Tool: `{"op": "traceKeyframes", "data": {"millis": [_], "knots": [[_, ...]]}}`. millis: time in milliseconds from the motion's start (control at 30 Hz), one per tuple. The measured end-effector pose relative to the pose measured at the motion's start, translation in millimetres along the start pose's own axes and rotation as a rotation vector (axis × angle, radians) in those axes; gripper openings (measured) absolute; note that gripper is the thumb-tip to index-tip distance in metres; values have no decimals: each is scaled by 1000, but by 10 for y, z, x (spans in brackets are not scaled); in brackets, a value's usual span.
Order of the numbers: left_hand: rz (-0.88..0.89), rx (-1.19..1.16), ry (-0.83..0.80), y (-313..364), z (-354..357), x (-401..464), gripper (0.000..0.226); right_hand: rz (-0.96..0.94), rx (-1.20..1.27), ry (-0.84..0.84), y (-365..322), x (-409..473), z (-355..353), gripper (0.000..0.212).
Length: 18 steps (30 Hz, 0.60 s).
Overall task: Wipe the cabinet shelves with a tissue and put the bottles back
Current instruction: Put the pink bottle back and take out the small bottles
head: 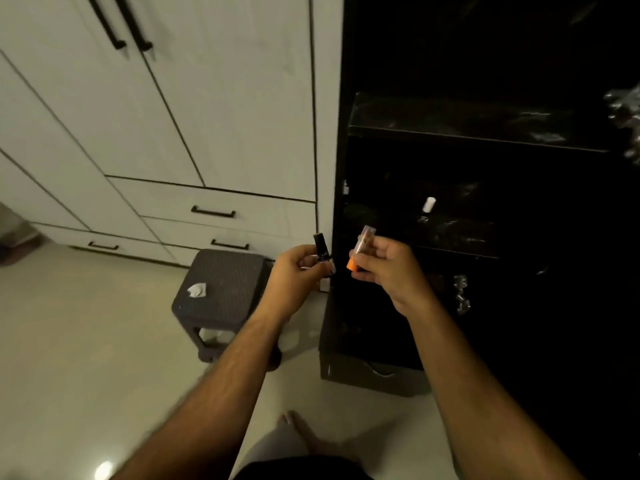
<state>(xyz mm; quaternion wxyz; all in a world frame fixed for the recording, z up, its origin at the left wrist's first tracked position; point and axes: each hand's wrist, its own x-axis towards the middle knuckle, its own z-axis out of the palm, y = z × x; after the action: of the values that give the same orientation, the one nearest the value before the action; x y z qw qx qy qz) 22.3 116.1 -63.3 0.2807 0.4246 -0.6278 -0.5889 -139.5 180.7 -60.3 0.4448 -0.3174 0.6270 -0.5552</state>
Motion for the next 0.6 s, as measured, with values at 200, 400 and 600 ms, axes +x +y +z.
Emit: {"op": "traceKeyframes", "data": {"millis": [200,400,600], "knots": [[-119,47,138,-484,-722,-71,13,79,-76,-125,338,293,741,32],[-258,52,194,-982,-1501,194,30,174,-137,-224,687,813,1538,21],[-365,38,160,-1397,-2383,768,8,256,-225,-192,1003,1369,2336,29]]}}
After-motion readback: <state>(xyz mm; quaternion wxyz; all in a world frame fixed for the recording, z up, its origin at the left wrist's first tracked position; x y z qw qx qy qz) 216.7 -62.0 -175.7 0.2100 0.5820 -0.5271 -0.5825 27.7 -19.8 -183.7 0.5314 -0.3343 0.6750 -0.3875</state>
